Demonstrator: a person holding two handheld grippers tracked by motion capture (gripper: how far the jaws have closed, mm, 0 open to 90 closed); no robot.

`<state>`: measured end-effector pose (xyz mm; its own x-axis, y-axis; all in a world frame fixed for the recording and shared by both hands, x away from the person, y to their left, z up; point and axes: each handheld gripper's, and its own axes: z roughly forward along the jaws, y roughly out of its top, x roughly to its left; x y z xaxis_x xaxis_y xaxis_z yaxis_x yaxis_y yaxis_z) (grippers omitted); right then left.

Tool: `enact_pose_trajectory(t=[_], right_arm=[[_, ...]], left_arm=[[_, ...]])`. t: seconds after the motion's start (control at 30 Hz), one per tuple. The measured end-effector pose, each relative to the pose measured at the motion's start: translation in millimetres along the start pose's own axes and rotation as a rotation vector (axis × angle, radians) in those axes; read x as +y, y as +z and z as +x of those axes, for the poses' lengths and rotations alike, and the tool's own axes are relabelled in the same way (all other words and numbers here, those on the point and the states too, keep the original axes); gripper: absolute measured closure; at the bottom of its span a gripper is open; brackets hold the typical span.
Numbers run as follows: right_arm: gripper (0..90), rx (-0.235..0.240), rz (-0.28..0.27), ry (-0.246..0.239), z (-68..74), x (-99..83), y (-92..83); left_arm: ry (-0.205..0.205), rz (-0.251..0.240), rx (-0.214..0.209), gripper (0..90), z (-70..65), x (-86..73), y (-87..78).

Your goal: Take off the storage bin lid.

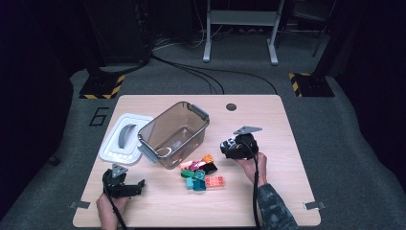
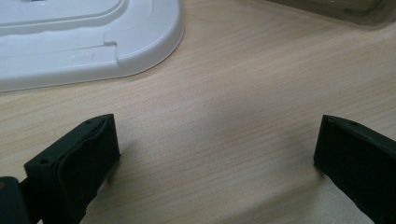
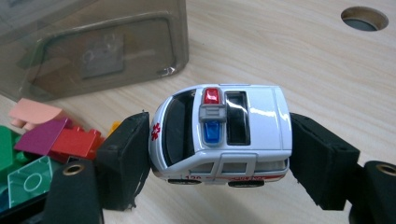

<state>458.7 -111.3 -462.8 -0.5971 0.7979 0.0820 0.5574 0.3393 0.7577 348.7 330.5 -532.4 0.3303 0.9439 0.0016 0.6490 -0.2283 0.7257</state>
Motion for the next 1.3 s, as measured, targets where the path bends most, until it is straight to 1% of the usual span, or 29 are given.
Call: enact_pose_trajectory(t=[0.17,0.23,0.3,0.37,0.4,0.43,0.47,0.53,0.67,0.7,0.77,0.8,0.9,0.93,0.97,1.03,1.1,1.13,1.17,1.3], right_arm=[[25.5,0.004,0.004,-0.011,-2.2,11.4,4.3],[25.5,0.005,0.006,-0.003,-2.2,15.1,5.6],[25.5,0.003,0.009,-0.015,-3.8,20.1,7.6],[25.5,0.007,0.012,-0.010,-5.0,24.5,10.2],[25.5,0.010,0.010,-0.016,-6.1,26.2,10.9],[25.5,0.009,0.013,-0.009,-6.5,29.0,11.8],[25.5,0.010,0.006,-0.022,-7.7,30.7,12.9],[25.5,0.006,0.014,-0.012,-7.8,36.0,13.8],[25.5,0.005,0.007,-0.021,-11.1,45.2,16.6],[25.5,0.003,0.007,-0.016,-11.8,47.3,16.9],[25.5,0.005,0.000,-0.026,-14.4,51.0,17.6],[25.5,0.003,0.002,-0.017,-14.3,52.8,17.2],[25.5,0.000,0.001,-0.012,-15.9,57.3,16.4],[25.5,0.001,-0.010,-0.029,-18.2,59.0,17.0],[25.5,0.001,-0.003,-0.013,-18.4,61.1,16.0],[25.5,0.003,-0.009,-0.019,-21.4,64.5,16.1],[25.5,0.002,-0.007,-0.008,-22.6,68.0,15.4],[25.5,0.004,-0.012,-0.017,-23.9,69.4,15.6],[25.5,0.005,-0.009,0.004,-23.2,71.2,15.2],[25.5,0.007,-0.017,-0.002,-23.9,80.3,14.2]], left_arm=[[-0.001,0.001,-0.001,0.0,-0.1,0.0,-0.1],[-0.001,0.001,-0.001,0.0,-0.1,0.0,-0.1],[-0.001,0.001,0.000,0.0,-0.1,0.0,0.0],[-0.001,0.000,0.000,0.0,0.0,0.0,0.0],[-0.001,0.002,-0.001,0.0,-0.1,0.0,-0.1],[0.001,0.001,-0.001,0.0,0.1,0.0,0.0],[0.009,0.008,-0.001,0.0,0.6,0.1,-0.5],[0.009,0.008,-0.002,0.0,0.6,0.1,-0.5],[0.008,0.007,-0.001,0.0,0.6,0.1,-0.5],[0.008,0.009,-0.002,0.0,0.6,0.1,-0.6],[0.008,0.008,-0.002,0.0,0.6,0.1,-0.6],[0.008,0.008,-0.002,0.0,0.5,0.0,-0.5],[0.008,0.009,-0.002,0.0,0.6,0.1,-0.6],[0.008,0.009,-0.002,0.0,0.5,0.1,-0.5],[0.008,0.009,-0.002,0.0,0.6,0.1,-0.6],[0.008,0.009,-0.002,0.0,0.5,0.0,-0.5],[0.008,0.008,-0.002,0.0,0.6,0.1,-0.5],[0.008,0.008,-0.002,0.0,0.6,0.1,-0.5],[0.008,0.008,-0.002,0.0,0.6,0.1,-0.5],[0.009,0.007,-0.001,0.0,0.7,0.1,-0.5]])
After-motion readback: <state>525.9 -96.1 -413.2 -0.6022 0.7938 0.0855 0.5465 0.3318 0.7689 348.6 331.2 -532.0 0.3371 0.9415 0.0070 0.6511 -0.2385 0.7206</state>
